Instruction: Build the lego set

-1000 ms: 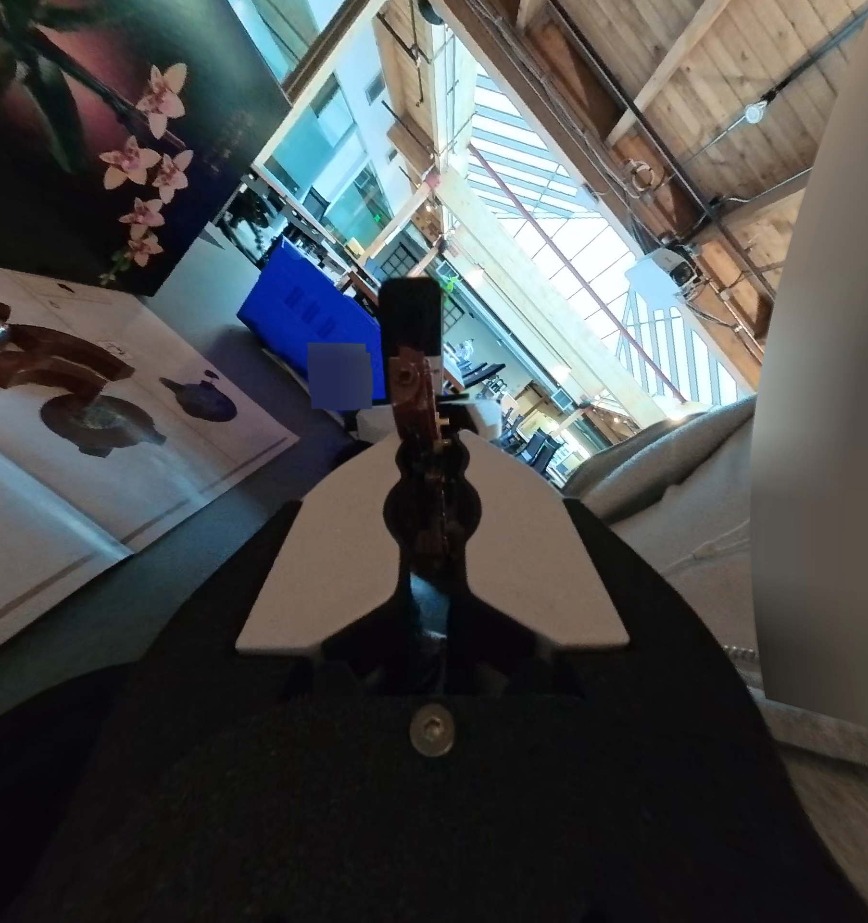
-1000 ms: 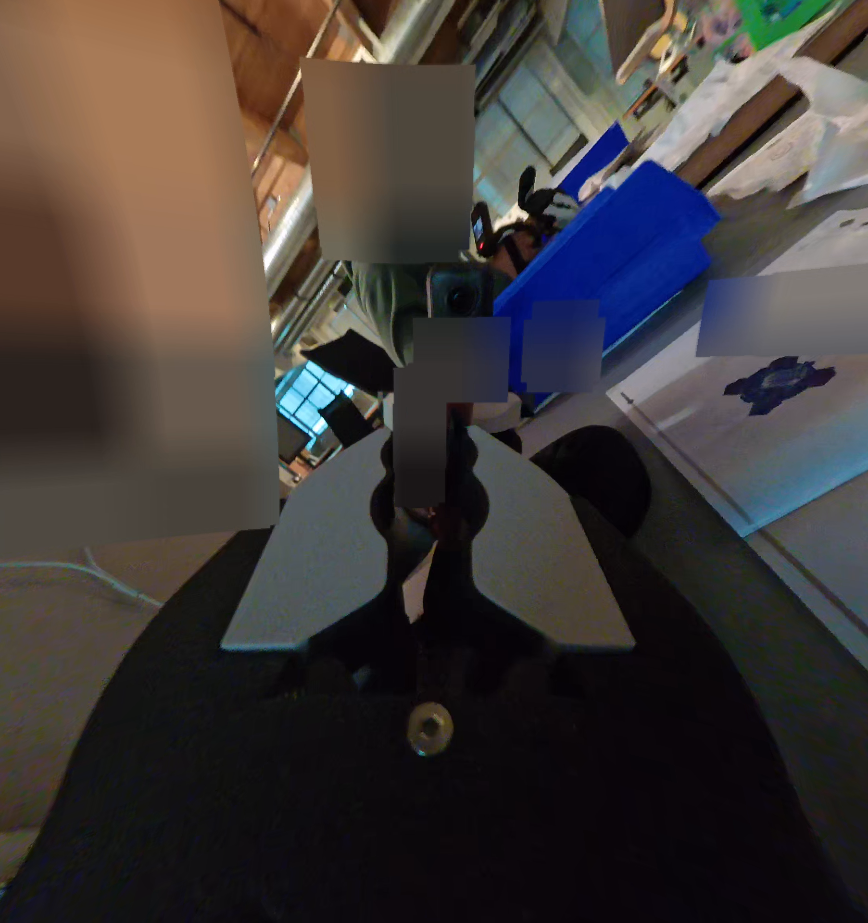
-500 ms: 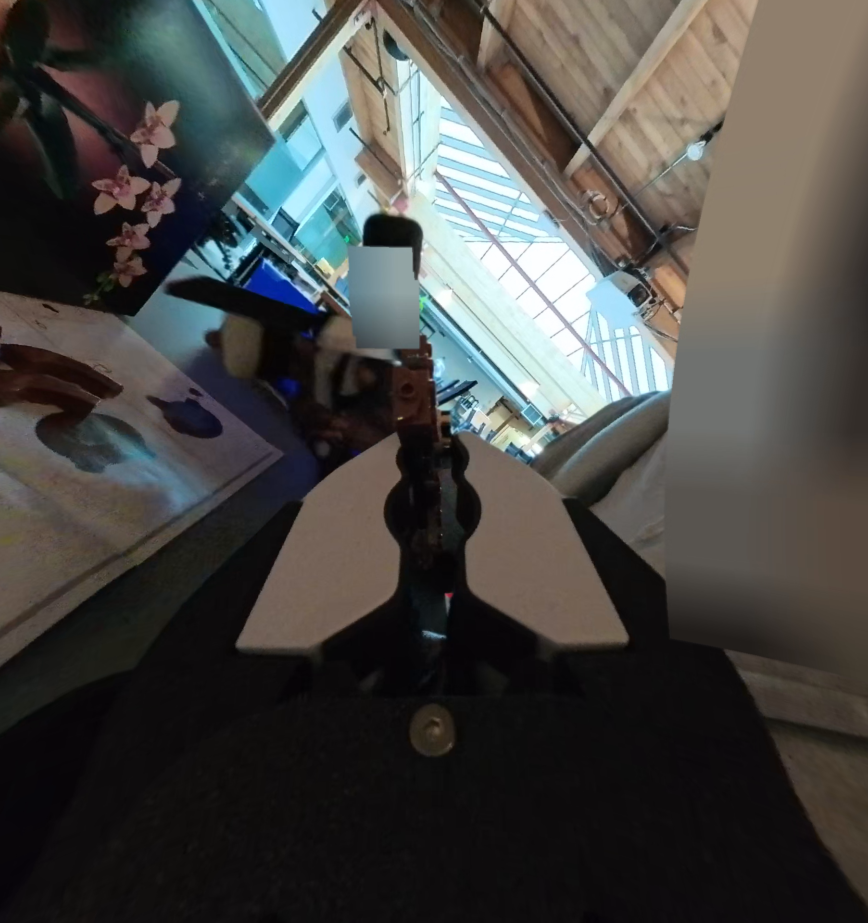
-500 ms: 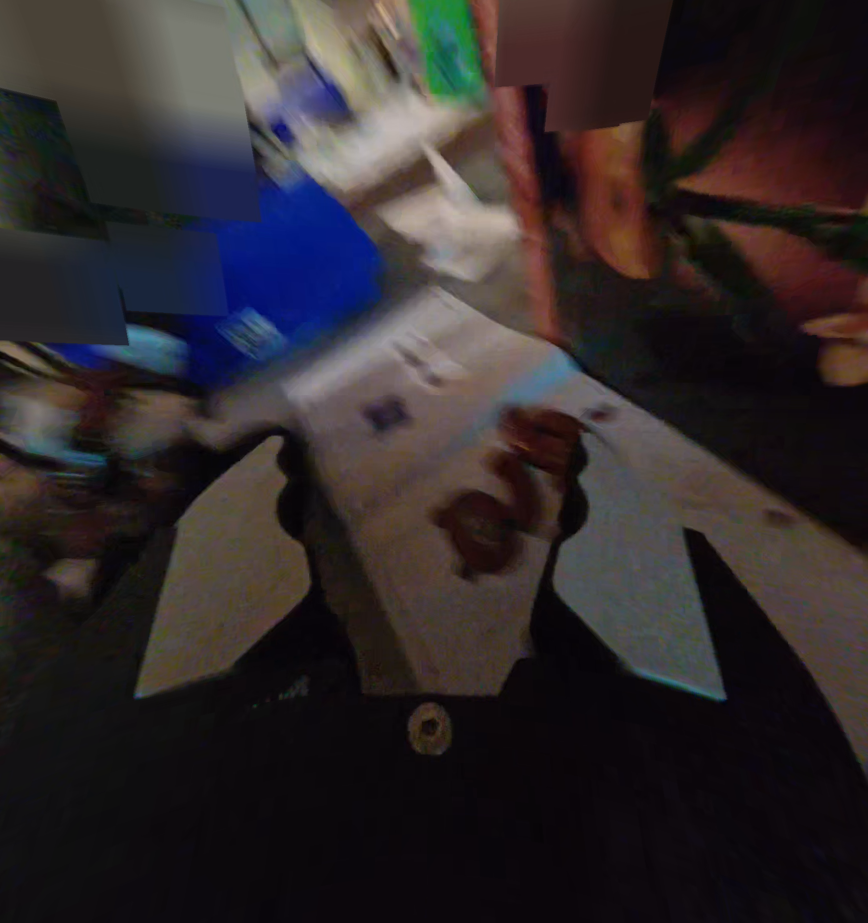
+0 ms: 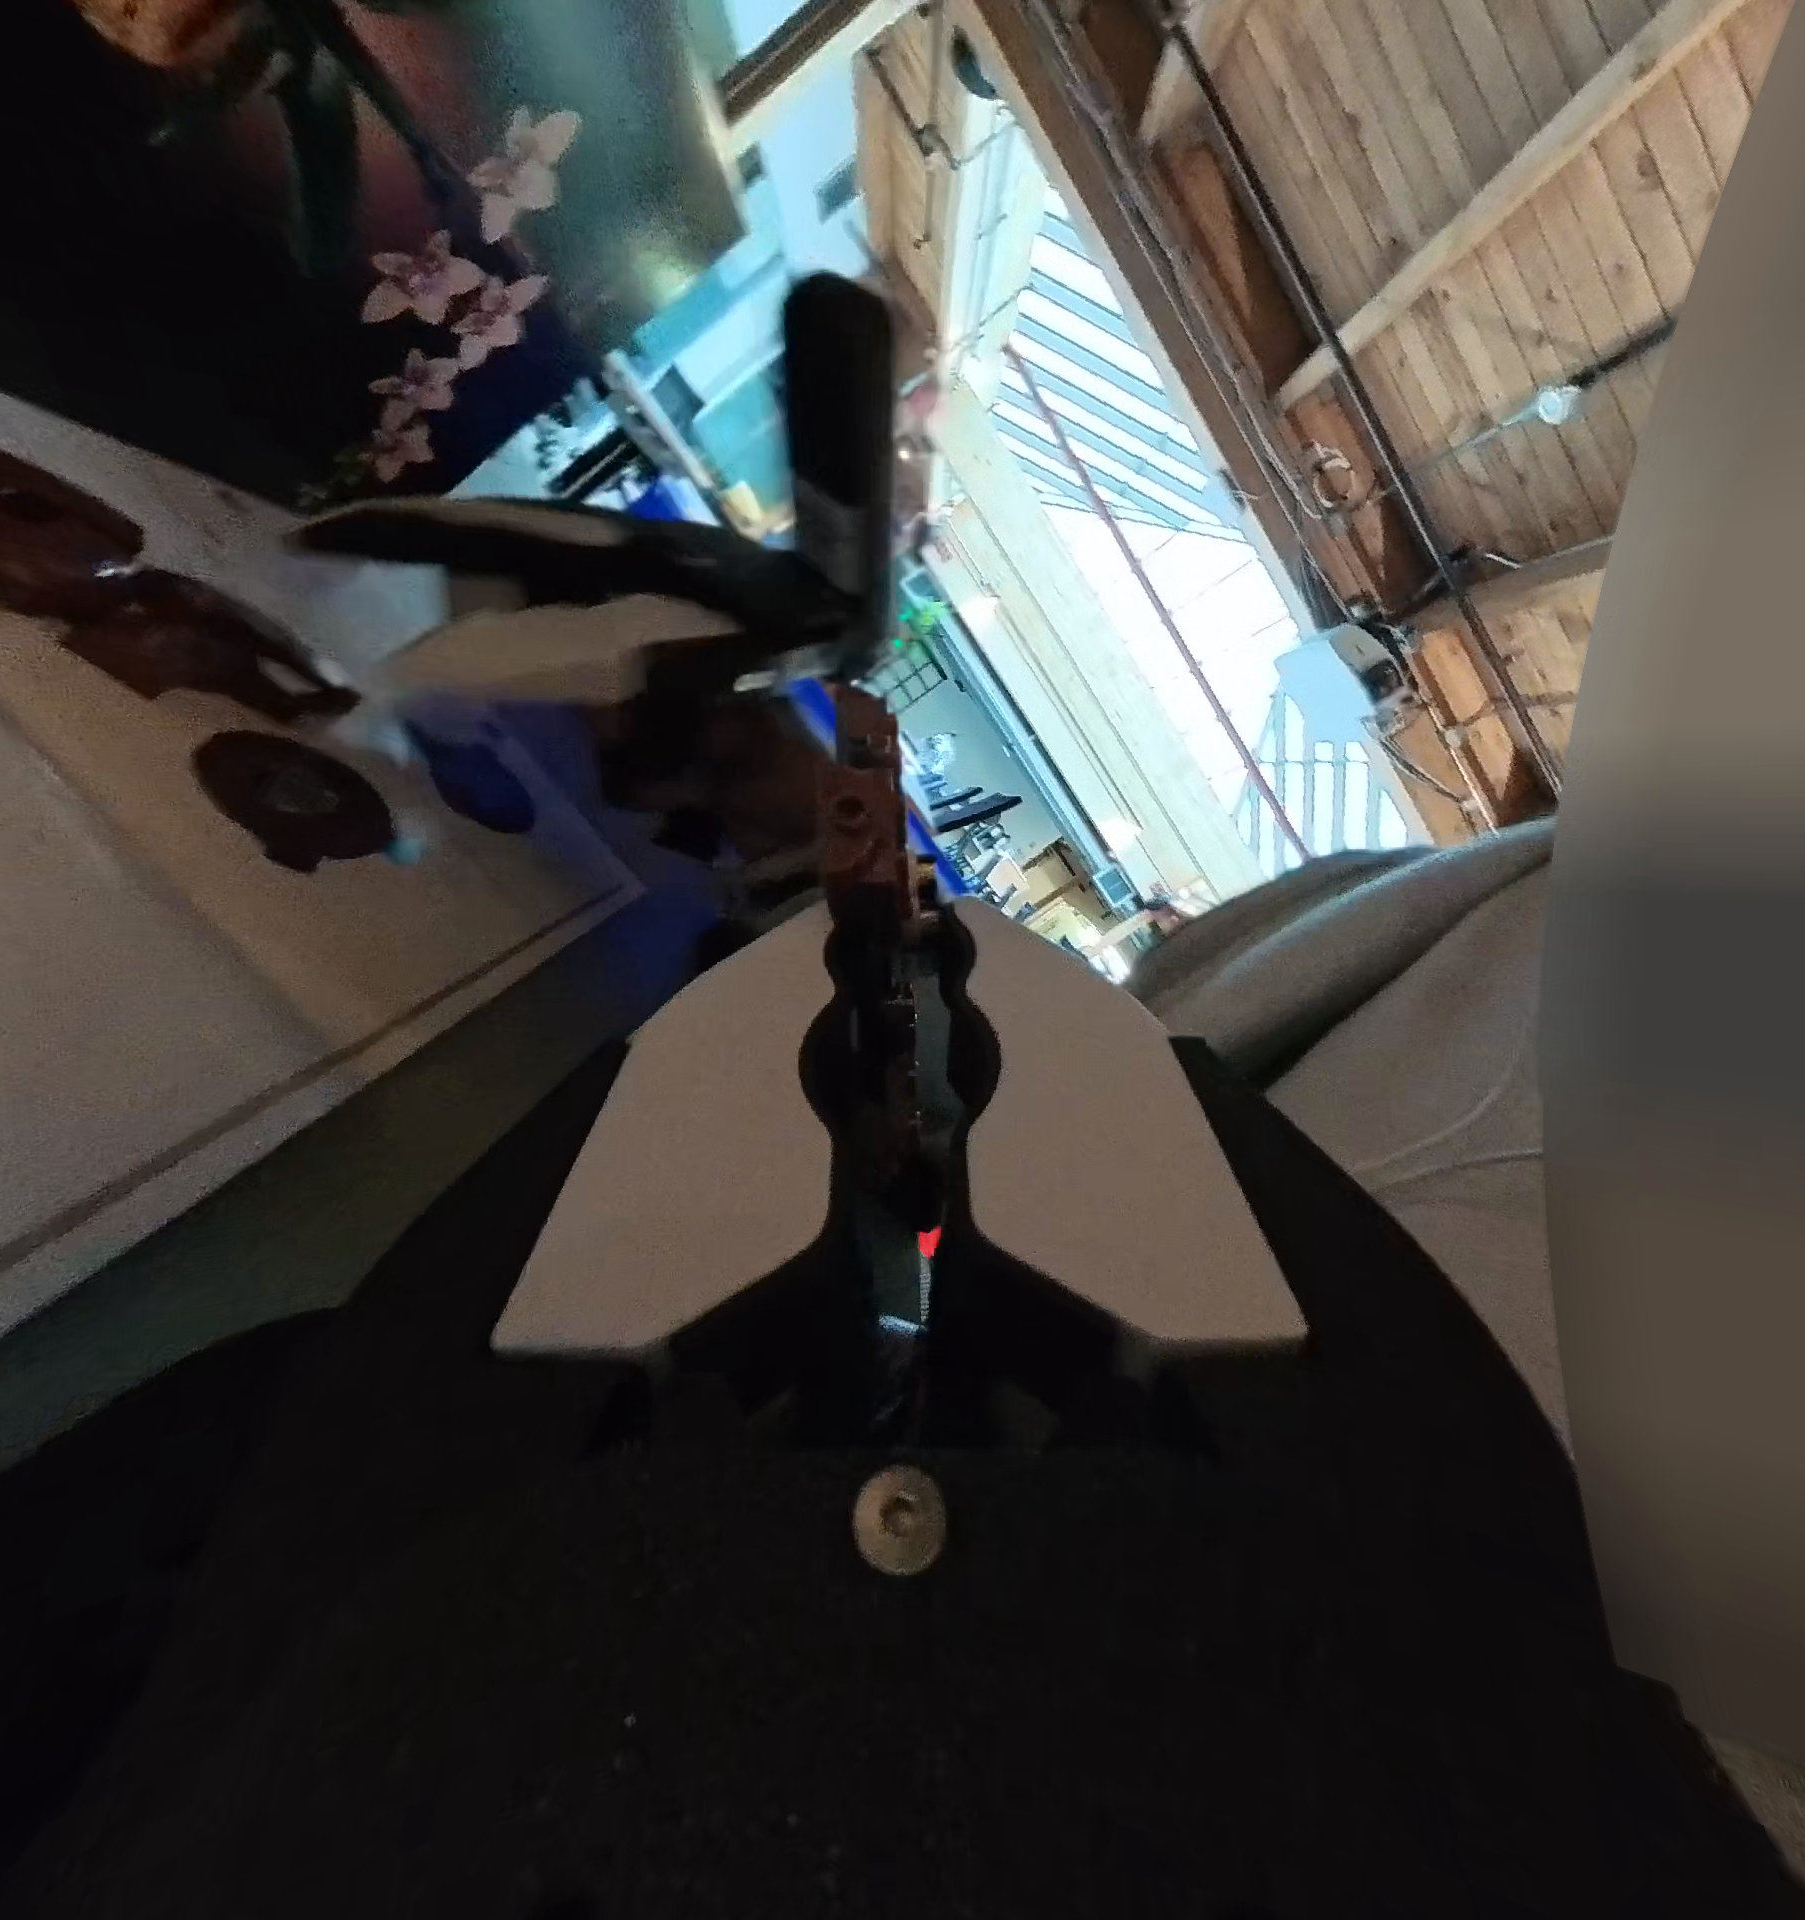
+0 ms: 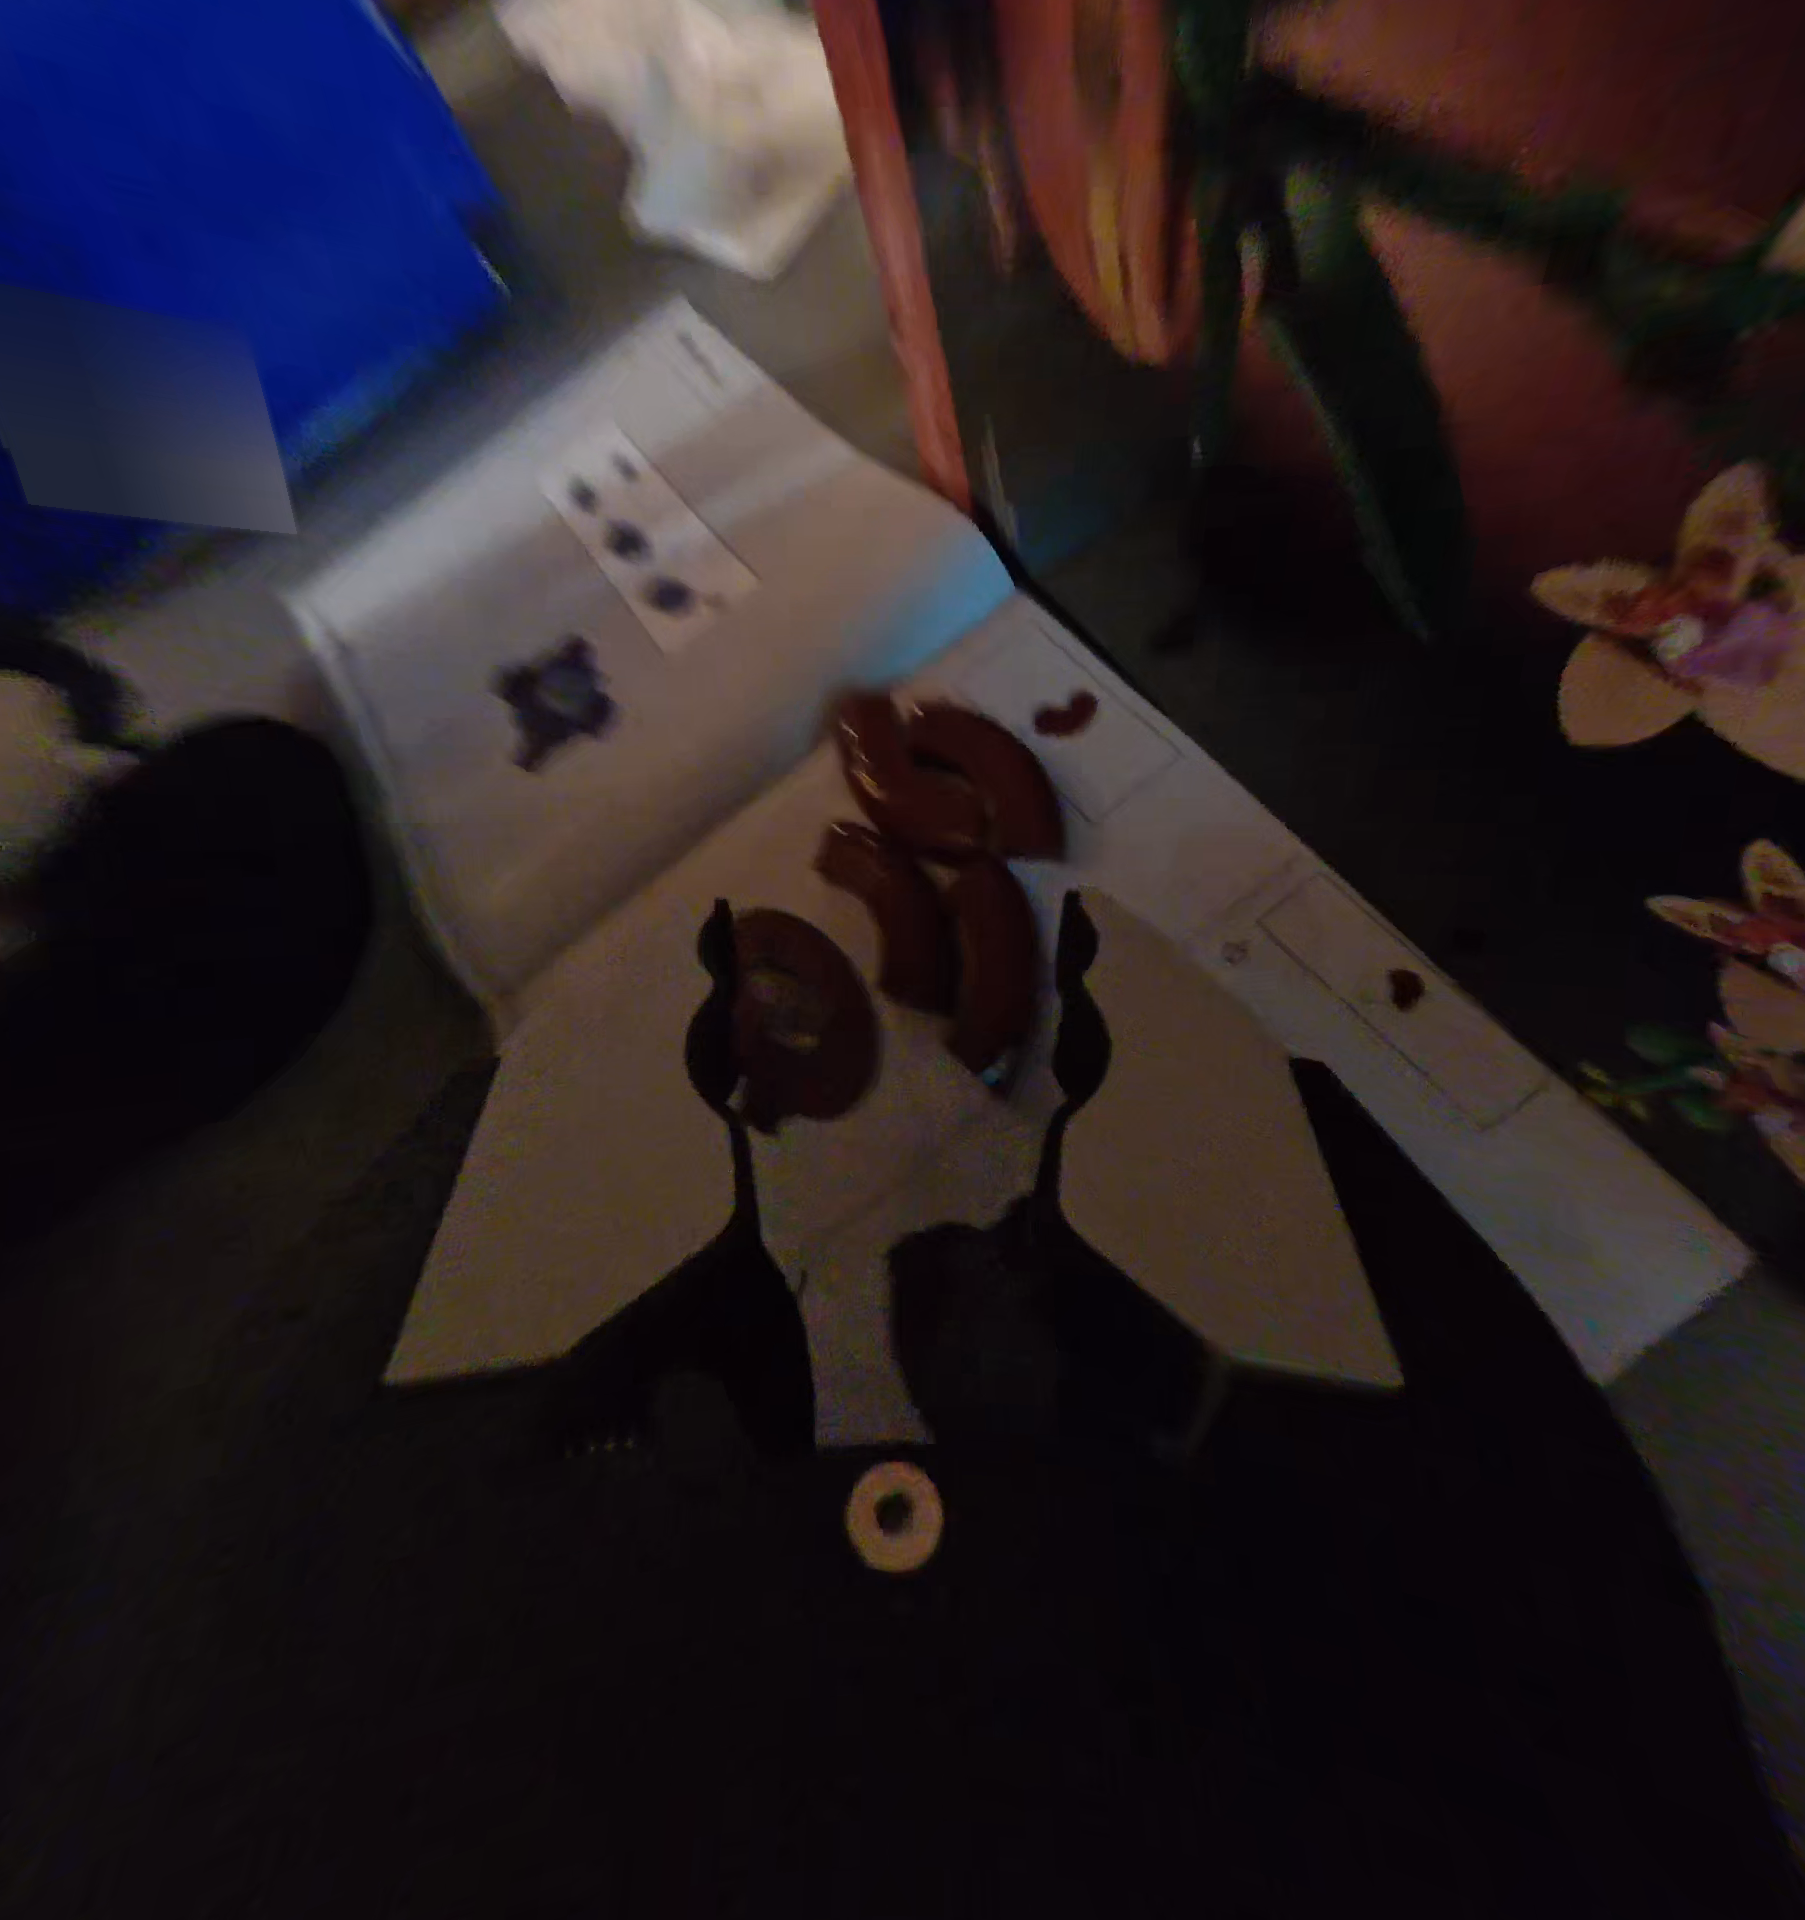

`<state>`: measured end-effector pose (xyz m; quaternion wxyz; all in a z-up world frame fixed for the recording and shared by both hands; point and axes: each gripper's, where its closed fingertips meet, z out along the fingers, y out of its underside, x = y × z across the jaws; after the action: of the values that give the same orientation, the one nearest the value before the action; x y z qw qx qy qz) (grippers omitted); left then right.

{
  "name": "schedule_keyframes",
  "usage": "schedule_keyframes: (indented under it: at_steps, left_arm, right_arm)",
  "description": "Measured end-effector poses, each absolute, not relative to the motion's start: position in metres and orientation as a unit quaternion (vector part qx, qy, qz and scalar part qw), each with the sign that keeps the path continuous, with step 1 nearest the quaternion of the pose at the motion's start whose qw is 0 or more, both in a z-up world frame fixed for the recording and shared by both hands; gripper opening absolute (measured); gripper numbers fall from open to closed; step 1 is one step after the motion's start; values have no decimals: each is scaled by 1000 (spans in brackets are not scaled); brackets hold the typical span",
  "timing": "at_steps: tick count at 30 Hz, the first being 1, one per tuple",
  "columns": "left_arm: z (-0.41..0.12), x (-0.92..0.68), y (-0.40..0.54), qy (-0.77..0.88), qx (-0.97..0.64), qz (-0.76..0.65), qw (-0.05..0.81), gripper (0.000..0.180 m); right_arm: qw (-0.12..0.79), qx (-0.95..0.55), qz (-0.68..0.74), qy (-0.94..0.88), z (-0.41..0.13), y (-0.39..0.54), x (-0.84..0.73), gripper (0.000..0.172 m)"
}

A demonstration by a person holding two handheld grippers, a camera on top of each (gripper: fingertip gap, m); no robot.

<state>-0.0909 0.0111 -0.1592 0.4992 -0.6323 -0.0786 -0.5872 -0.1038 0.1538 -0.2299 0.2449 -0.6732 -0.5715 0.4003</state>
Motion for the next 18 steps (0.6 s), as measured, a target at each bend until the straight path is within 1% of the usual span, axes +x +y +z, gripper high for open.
schedule_keyframes:
  at_steps: [2,3,4,6,7,10,11,12,13,14,15,17,18]
  left_arm:
    - [-164,-92,16,-93,-642,-580,493,13]
    - [-165,-92,17,-96,-645,-578,491,13]
    - [-166,-92,18,-97,-647,-577,489,13]
    - [-166,-91,18,-96,-649,-579,485,13]
    - [-166,-90,18,-95,-649,-580,484,13]
    - [-166,-88,16,-87,-650,-585,478,13]
    - [-166,-87,16,-84,-653,-584,476,13]
    - [-167,-85,16,-81,-657,-580,475,13]
    - [-168,-84,16,-77,-661,-576,475,13]
    - [-168,-82,15,-72,-664,-573,475,13]
    - [-167,-81,14,-65,-664,-572,477,13]
    - [-167,-81,14,-66,-664,-569,481,14]
    - [-165,-81,13,-61,-660,-573,481,19]
  right_arm:
    - [228,-652,498,-524,-197,133,-102,45]
    - [203,-633,558,-496,-180,118,-102,40]
    - [169,-614,613,-468,-166,101,-101,40]
    - [96,-591,677,-428,-157,72,-97,53]
    - [73,-585,689,-421,-159,60,-97,55]
    - [32,-563,707,-427,-168,29,-98,52]
    - [28,-555,715,-423,-167,25,-99,48]
    - [25,-545,725,-420,-164,21,-100,41]
    - [22,-537,730,-423,-162,18,-100,29]
    - [27,-536,727,-427,-163,17,-101,14]
    - [35,-539,725,-428,-164,18,-101,11]
    - [30,-539,728,-423,-164,17,-100,10]
    - [34,-540,729,-419,-164,17,-100,10]
